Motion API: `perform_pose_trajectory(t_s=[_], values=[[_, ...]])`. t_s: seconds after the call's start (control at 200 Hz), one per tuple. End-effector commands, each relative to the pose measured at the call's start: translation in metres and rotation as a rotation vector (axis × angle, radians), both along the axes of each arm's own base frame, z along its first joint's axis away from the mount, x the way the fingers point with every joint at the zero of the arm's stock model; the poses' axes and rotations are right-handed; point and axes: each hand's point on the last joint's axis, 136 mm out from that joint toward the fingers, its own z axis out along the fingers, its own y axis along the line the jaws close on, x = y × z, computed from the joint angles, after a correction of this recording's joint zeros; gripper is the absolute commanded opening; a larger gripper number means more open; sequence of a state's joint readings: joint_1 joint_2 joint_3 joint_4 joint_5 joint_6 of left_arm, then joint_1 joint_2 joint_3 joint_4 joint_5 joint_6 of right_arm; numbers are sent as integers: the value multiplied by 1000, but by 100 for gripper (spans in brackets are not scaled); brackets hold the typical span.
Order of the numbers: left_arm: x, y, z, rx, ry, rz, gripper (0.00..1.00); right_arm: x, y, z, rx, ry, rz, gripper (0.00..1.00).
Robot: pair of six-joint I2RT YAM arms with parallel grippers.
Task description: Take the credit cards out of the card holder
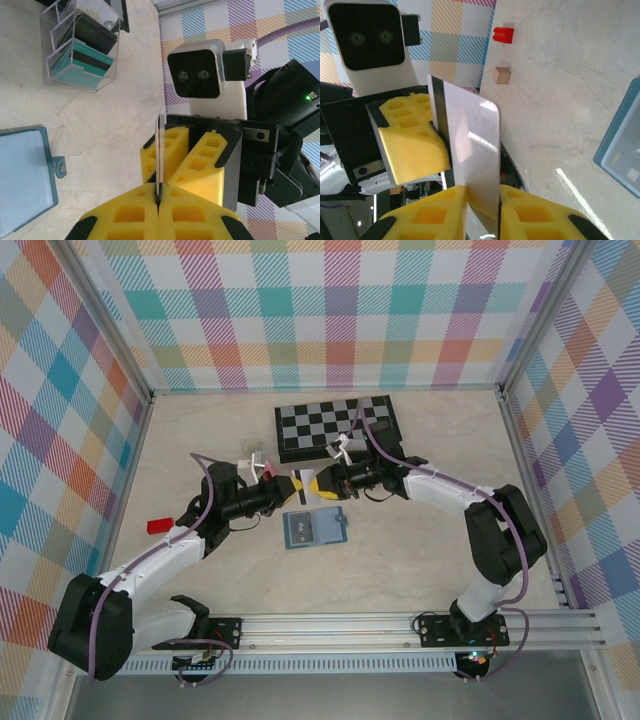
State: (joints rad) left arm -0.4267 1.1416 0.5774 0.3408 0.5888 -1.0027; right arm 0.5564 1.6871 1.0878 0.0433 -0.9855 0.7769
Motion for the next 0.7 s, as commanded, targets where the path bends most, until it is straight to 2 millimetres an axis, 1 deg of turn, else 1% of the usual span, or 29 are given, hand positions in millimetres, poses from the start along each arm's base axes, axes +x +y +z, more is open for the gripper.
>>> perform_pose_trajectory(t_s=[0.0,0.03,0.06,0.08,0.155,0.2,0.25,0.305,0.36,0.42,0.46,0.52,0.58,0.595,0.64,0.695], values=[[2,4,-7,19,17,20,2,4,5,13,18,-60,19,7],[2,6,-10,33,30,27,7,5,4,12,4,-72,17,3],[2,8,-13,52,43,35,16,7,3,11,-19,-85,10,0],[1,10,-18,74,61,43,22,8,2,9,-38,-97,5,0],[0,21,-37,171,129,84,31,15,-7,2,-138,-165,-31,0],[1,29,-49,218,177,115,43,22,-13,-5,-212,-209,-62,0],[2,35,-61,250,222,135,48,31,-21,-9,-280,-267,-88,0],[1,41,-72,288,264,159,53,39,-31,-14,-353,-318,-113,0],[1,50,-80,336,287,189,63,49,-43,-16,-424,-375,-140,0],[0,59,-86,381,299,216,73,67,-66,-23,-574,-450,-216,0],[-2,65,-89,403,311,232,79,78,-80,-24,-662,-495,-255,0],[-2,71,-90,421,316,248,84,92,-98,-20,-764,-550,-292,0],[0,78,-87,444,303,260,87,106,-112,-13,-832,-605,-319,0],[-4,81,-90,465,322,259,88,110,-115,-11,-843,-618,-327,0],[-5,88,-90,502,327,269,89,119,-121,-4,-860,-653,-339,0],[-6,96,-89,543,329,287,91,127,-119,6,-835,-722,-307,0]])
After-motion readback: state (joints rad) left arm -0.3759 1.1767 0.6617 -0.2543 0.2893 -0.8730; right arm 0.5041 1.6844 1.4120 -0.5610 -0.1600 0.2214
